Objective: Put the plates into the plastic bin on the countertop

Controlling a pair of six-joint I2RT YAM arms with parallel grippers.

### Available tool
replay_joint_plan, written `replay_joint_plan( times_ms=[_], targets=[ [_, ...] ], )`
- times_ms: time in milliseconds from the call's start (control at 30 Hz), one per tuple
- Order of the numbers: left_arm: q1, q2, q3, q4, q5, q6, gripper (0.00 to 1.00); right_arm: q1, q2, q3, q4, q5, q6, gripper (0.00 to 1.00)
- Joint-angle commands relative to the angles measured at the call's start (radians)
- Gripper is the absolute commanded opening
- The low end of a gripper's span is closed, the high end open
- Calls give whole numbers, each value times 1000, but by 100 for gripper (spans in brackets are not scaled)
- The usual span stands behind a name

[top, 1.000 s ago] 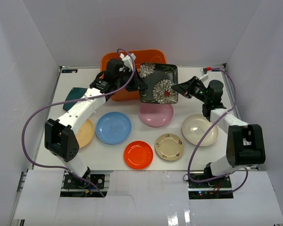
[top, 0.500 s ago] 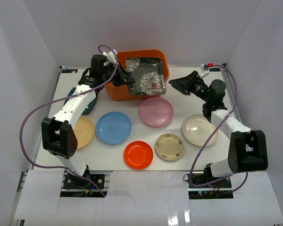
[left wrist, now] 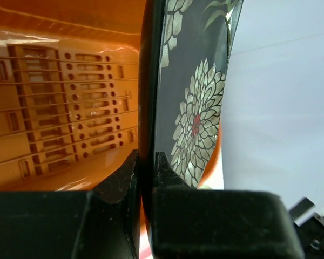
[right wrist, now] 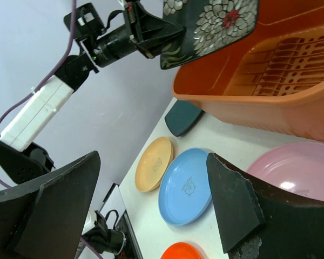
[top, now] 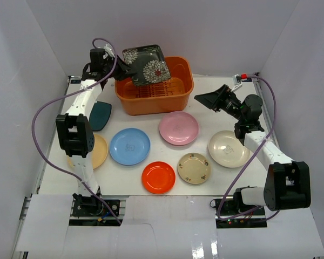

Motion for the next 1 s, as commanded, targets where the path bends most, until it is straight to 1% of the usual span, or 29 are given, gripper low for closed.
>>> replay_joint_plan(
  times_ms=[0,167,367,433,467,500,533,633,667,733,767,867,967],
  targets=[
    [-4,19,97,38,102,-7,0,4,-28,-1,-25,7,-59,85],
    [-4,107,185,-7,115,34,0,9,-35,-2,-66,19,-108,84],
    [-4,213,266,-53,176,60,0,21,-29,-14,-96,35,-137,83],
    [-4,230,268,-71,176,63,0,25,-22,-16,-100,38,-141,83],
    [-4,237,268,-71,171,66,2,27,-22,-17,-100,39,-143,83],
    [-5,245,263,-80,165,68,7,30,-19,-18,-105,41,-146,83],
    [-4,250,260,-84,158,74,18,30,-19,-18,-114,48,-151,83],
    [-4,260,256,-104,141,83,30,38,-20,-13,-138,64,-174,83],
    [-4,260,251,-110,127,88,37,41,-19,-13,-142,70,-177,83],
    [-5,257,240,-111,113,89,46,44,-17,-11,-143,73,-180,83],
    [-4,254,237,-114,109,91,52,45,-14,-10,-143,75,-181,83],
    [-4,257,233,-113,110,91,56,48,-12,-5,-146,79,-184,83],
    [-5,260,236,-113,112,89,63,53,-14,-1,-148,84,-189,83]
  ],
)
